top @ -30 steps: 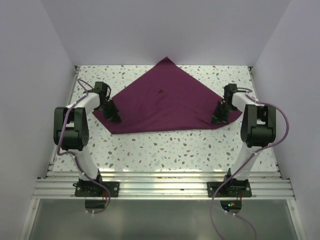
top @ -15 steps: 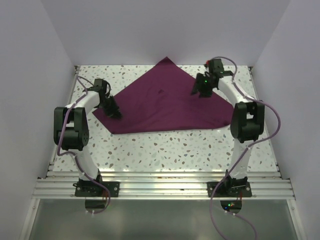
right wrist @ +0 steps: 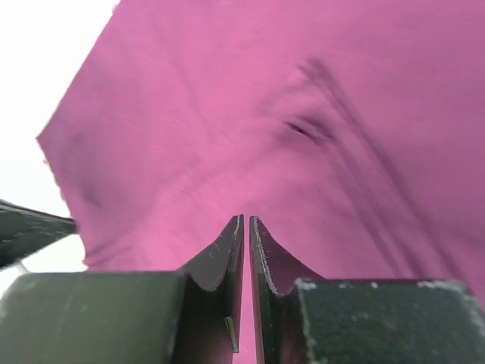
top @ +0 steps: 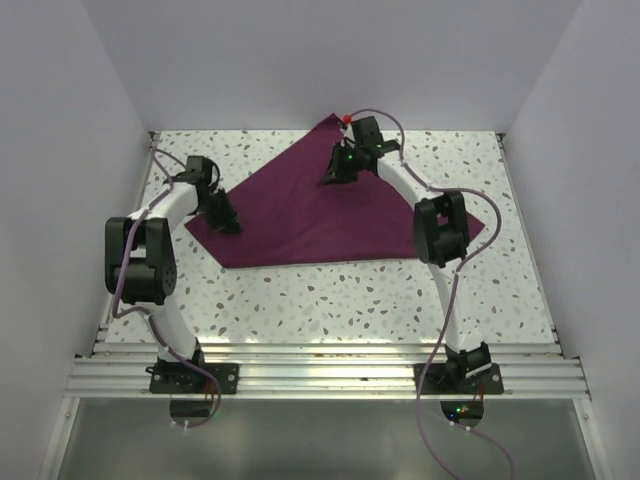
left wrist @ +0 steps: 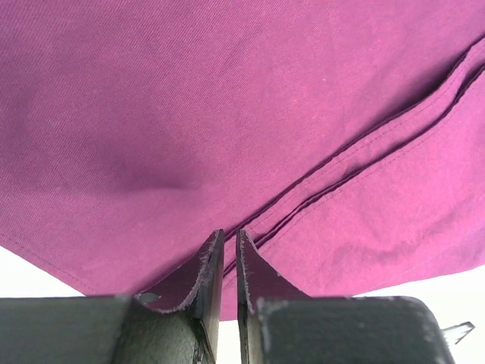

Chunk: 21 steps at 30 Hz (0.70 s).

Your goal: Prepare the surgical pack

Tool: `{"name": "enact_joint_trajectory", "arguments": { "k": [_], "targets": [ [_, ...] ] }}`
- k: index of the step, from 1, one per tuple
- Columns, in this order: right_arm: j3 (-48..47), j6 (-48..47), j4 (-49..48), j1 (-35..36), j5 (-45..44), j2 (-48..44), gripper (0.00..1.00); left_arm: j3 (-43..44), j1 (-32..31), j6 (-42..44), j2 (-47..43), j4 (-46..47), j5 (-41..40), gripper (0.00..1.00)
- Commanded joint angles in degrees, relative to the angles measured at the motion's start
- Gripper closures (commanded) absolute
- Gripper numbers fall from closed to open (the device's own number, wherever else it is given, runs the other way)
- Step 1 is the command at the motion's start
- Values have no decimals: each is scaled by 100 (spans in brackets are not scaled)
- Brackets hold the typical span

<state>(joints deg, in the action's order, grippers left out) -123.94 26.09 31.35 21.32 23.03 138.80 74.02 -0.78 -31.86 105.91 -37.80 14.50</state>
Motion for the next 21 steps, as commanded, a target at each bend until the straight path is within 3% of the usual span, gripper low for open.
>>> {"name": "enact_joint_trajectory", "arguments": {
  "k": [1, 7, 21],
  "targets": [
    [-456, 572, -436, 232, 712, 331, 90, -176, 7, 13, -307, 158, -18, 85],
    [-306, 881, -921, 232, 484, 629, 98, -449, 7, -31, -404, 159, 62, 85],
    [-1220, 687, 19, 232, -1447, 1509, 100, -713, 25, -163, -167, 98, 0, 86]
  ]
}}
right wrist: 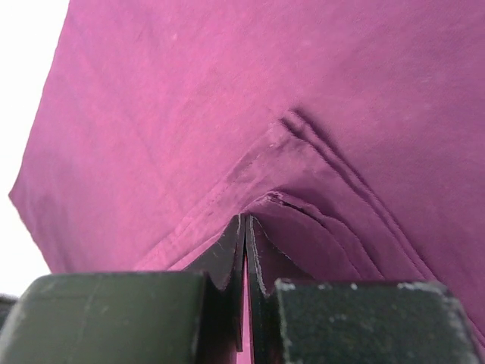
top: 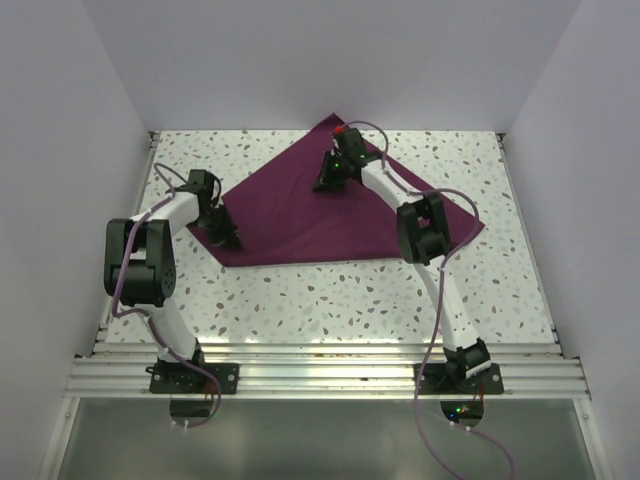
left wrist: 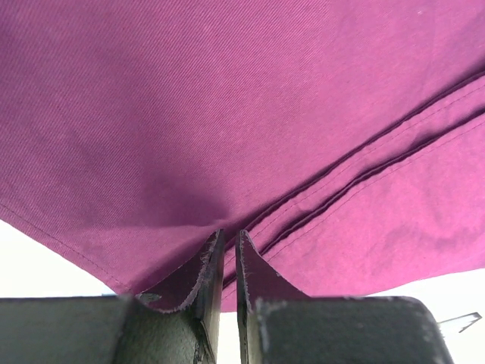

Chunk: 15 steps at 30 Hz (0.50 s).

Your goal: Prepare the surgical pack

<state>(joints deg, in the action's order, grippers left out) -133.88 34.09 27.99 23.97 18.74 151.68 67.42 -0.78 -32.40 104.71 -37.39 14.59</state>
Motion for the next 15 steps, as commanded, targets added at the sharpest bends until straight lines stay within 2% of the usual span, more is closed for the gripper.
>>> {"name": "enact_joint_trajectory", "arguments": {
  "k": [1, 6, 15],
  "targets": [
    [-252, -104, 391, -50, -1135, 239, 100, -114, 42, -134, -29, 56, -26, 86],
    [-752, 124, 813, -243, -1408, 600, 100, -299, 69, -161, -12, 82, -44, 86],
    [-1035, 186, 928, -454, -1426, 899, 100, -308, 368, -117, -29, 56, -176, 85]
  ]
}}
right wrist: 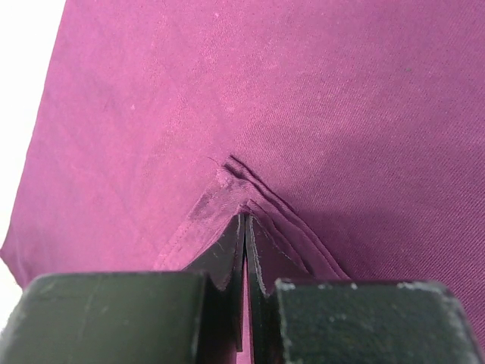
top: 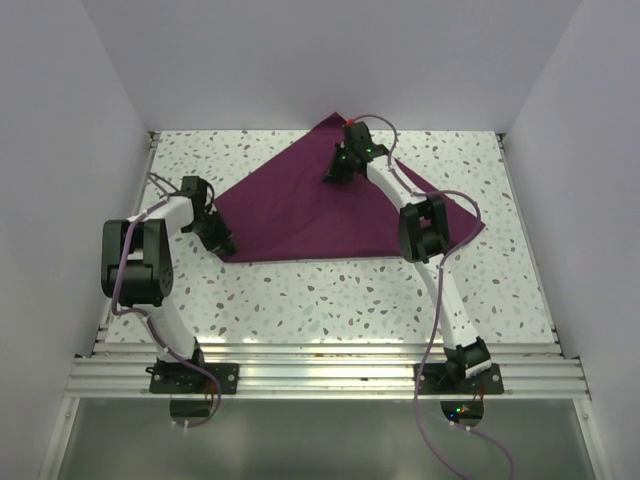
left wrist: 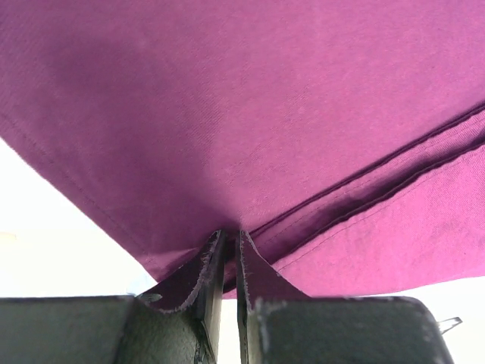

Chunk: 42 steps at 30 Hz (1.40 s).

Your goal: Prepare the surgical pack

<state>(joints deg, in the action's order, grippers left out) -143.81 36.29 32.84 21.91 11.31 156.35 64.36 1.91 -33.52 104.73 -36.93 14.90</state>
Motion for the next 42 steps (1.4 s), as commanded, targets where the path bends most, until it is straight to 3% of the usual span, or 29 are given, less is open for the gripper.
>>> {"name": "enact_joint_trajectory", "arguments": {
  "k": [1, 4, 6, 7, 10, 17, 21, 32, 38, 40, 42],
  "targets": [
    [-16, -26, 416, -266, -657, 422, 100, 41, 125, -23, -49, 1, -232, 85],
    [55, -52, 320, -214, -525, 378, 100, 322, 143, -50, -285, -51, -442, 77],
    [72, -96, 354, -170, -446, 396, 100, 707, 178, -23, -444, -86, -653, 68],
    [98, -96, 363, -170, -419, 396, 100, 849, 256, 12, -453, -174, -881, 59],
    [300, -131, 346, -143, -393, 300, 100, 1394, 615, 143, -287, -358, -1076, 47],
    [424, -193, 223, -117, -323, 176, 100, 2027, 1443, 451, 486, -491, -953, 46],
    [415, -219, 205, -108, -314, 167, 100, 2361, 1487, 855, 961, -342, -717, 48],
    [468, -246, 214, -99, -287, 194, 100, 2213, 1479, 1067, 1479, -52, -373, 50],
    [494, -219, 223, -82, -279, 211, 100, 1984, 1452, 1093, 1665, 388, 30, 67],
    [494, -219, 240, -73, -287, 229, 100, 2010, 1444, 1093, 1709, 414, 127, 76],
    [503, -219, 275, -56, -287, 229, 100, 2002, 1426, 1076, 1665, 528, 250, 95]
  ]
}}
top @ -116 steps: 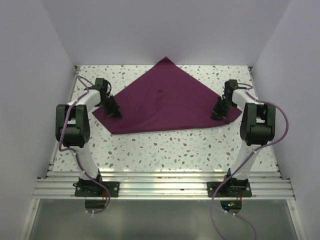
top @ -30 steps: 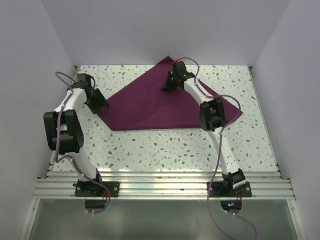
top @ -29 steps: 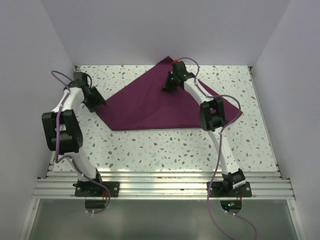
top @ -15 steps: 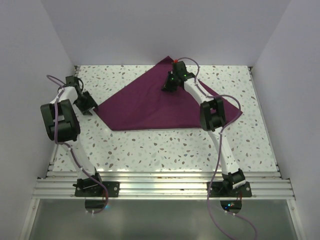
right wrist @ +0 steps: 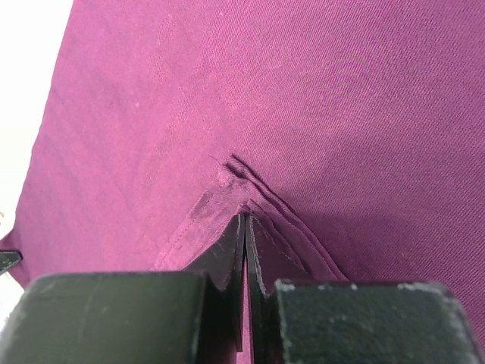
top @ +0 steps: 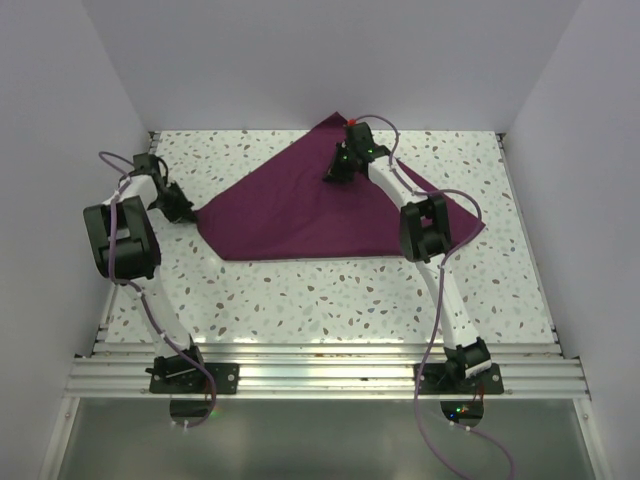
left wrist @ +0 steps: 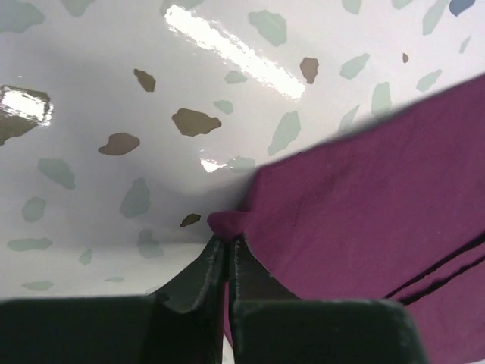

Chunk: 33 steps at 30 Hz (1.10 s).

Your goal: Prepare the surgical pack

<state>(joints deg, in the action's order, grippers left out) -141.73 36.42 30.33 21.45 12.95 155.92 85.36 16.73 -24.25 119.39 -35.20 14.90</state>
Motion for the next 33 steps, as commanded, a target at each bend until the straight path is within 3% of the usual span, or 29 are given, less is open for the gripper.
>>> {"name": "enact_joint_trajectory", "arguments": {
  "k": [1, 14, 22, 33],
  "targets": [
    [287, -241, 544, -10, -460, 273, 100, -99, -56, 140, 146, 373, 259, 100],
    [32, -267, 800, 17, 58, -131, 99, -125, -275, -272, -1391, -258, 268, 100],
    [22, -293, 852, 96, 270, -1087, 98, -283, -504, -361, -1823, -444, 312, 100],
    [1375, -698, 1827, 1079, 252, -2557, 99, -380, -601, -326, -1727, -409, 102, 100]
  ]
}}
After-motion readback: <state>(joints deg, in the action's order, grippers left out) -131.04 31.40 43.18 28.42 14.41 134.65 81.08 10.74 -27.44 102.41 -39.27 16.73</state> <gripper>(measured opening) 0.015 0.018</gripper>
